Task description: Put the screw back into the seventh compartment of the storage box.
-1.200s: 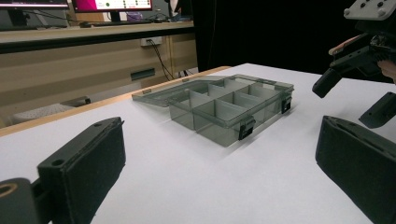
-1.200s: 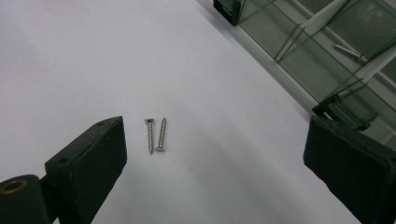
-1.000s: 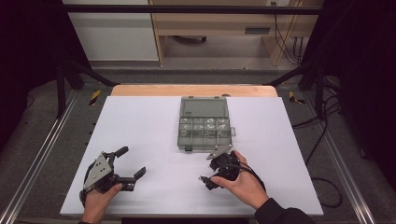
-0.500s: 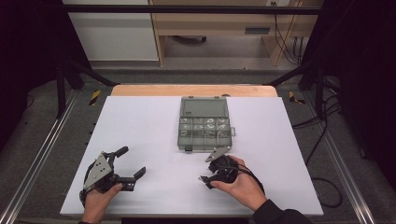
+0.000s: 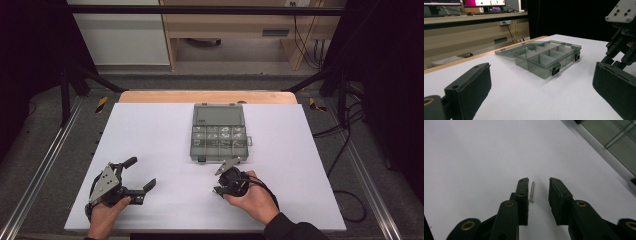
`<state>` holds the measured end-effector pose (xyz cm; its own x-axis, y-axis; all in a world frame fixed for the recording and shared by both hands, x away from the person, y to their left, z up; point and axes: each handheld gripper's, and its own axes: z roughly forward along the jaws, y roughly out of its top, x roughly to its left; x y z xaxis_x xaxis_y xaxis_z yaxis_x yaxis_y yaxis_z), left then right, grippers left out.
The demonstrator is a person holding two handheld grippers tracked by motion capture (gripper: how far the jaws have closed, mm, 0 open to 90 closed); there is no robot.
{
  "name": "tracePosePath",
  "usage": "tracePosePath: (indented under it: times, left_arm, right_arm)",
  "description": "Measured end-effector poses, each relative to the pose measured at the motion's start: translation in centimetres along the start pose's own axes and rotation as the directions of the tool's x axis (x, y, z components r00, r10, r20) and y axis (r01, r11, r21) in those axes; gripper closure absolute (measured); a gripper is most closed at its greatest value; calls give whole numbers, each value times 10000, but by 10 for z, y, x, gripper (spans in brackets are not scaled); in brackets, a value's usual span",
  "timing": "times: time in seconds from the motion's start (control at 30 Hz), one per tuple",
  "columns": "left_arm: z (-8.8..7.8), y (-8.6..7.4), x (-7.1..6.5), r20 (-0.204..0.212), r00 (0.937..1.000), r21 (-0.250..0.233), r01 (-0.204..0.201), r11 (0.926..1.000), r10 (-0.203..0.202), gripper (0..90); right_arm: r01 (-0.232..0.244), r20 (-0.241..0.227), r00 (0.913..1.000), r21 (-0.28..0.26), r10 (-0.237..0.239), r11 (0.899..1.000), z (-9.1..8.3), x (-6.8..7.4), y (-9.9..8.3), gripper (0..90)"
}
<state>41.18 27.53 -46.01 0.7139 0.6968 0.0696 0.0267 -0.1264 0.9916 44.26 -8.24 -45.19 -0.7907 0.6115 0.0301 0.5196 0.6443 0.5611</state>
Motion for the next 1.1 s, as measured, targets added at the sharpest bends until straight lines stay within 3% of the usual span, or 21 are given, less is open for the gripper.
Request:
tracePosePath:
  times: [0.6, 1.1]
  left_arm:
    - [1, 0, -1, 61, 10000, -53, 29, 10000, -29, 19]
    - [1, 0, -1, 69, 10000, -55, 49, 10000, -49, 18]
  right_arm:
    - [-142, -341, 9993, 284, 152, 9995, 12, -4, 0, 870]
    - [-142, -245, 9996, 324, 150, 9994, 2, -10, 1, 877]
